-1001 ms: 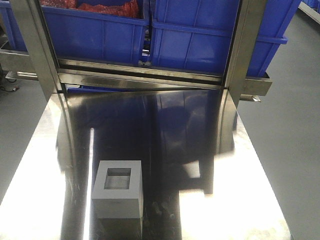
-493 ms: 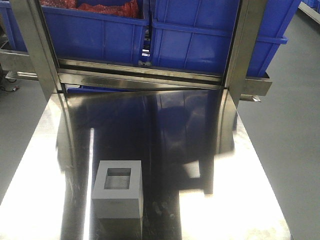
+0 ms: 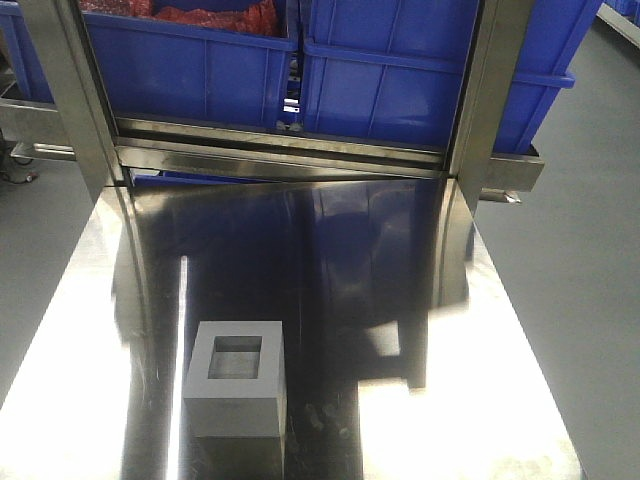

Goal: Sort gray base to blue bin

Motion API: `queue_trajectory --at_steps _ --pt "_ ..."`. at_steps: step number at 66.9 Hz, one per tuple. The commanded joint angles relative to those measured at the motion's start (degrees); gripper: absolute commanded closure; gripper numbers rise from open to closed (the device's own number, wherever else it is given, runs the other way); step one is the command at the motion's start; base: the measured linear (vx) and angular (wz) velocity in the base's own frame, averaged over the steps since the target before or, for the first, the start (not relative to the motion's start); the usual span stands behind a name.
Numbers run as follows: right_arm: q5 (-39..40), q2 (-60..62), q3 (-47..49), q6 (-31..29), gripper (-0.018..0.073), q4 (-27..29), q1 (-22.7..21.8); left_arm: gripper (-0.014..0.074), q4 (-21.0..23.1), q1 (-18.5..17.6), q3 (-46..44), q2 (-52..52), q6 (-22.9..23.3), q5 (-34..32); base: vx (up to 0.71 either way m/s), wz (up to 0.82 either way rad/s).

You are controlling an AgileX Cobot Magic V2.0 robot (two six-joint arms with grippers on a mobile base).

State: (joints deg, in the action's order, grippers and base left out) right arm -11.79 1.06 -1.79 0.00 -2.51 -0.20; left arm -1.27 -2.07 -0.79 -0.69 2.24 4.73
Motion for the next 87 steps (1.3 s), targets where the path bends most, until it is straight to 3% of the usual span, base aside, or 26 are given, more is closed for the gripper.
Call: queue_trajectory --at_steps 1,8,32,45,66,79,87 --pt "4.51 0.47 -0.32 -0.69 0.0564 -0.49 -0.1 0.0603 0.23 -0.36 -5.85 0.22 0.22 -5.29 0.0 0.0" --pt "4.51 0.47 -0.32 -0.69 0.0564 -0.49 -0.1 0.0603 0.18 -0.36 -11.64 4.65 0.22 -2.51 0.0 0.0" --pt "4.52 0.47 -0.32 -0.69 0.0564 -0.49 -0.1 0.0603 1.27 -0.36 -26.32 25.89 0.16 23.53 0.0 0.0" --pt "4.52 0.47 -0.32 -0.69 0.0564 -0.49 -0.1 0.0603 1.27 -0.36 -26.29 31.28 0.16 26.39 0.0 0.0" --pt "4.52 0.47 -0.32 -0.69 0.0564 -0.49 -0.1 0.0589 1.27 -0.36 -26.29 31.83 0.22 25.8 0.0 0.0" --pt "4.52 0.47 -0.32 -0.69 0.0564 -0.49 -0.1 0.0509 1.27 -0.36 -26.29 31.83 0.17 25.54 0.0 0.0" --pt "4.52 0.47 -0.32 -0.69 0.0564 -0.49 -0.1 0.0412 1.27 -0.36 -26.29 31.83 0.17 25.59 0.0 0.0"
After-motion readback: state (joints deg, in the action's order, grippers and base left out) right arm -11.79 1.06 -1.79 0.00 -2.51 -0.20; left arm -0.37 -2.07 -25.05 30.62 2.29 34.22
